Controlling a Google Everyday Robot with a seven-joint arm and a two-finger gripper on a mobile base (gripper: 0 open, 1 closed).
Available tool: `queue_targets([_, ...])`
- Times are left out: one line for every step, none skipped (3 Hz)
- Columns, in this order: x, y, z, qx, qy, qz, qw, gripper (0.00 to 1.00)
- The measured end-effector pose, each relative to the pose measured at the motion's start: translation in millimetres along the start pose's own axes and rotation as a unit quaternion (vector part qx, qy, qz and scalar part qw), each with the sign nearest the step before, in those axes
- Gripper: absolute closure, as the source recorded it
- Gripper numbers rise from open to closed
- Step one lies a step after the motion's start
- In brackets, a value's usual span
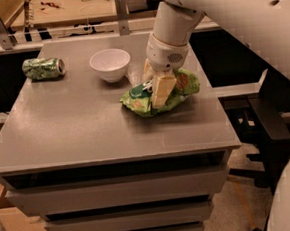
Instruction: Pick green rice chip bag from white bowl and place on counter
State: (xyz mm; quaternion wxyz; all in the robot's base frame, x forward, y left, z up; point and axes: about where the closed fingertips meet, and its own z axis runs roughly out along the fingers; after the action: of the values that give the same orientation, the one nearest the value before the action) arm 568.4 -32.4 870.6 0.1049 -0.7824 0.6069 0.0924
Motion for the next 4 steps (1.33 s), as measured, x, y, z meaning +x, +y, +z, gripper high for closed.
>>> queue_targets([0, -2, 1, 0.003, -0.003, -0.002, 1.0, 0.0])
queue_targets([21, -1, -3, 0.006, -0.007, 0.017, 0.9998, 0.0])
queue_targets([68, 9, -12, 0.008, -0.009, 0.06, 0.9981, 0.0])
queue_targets([135, 31, -40, 0.039, 0.009, 0.127, 0.9911, 0.0])
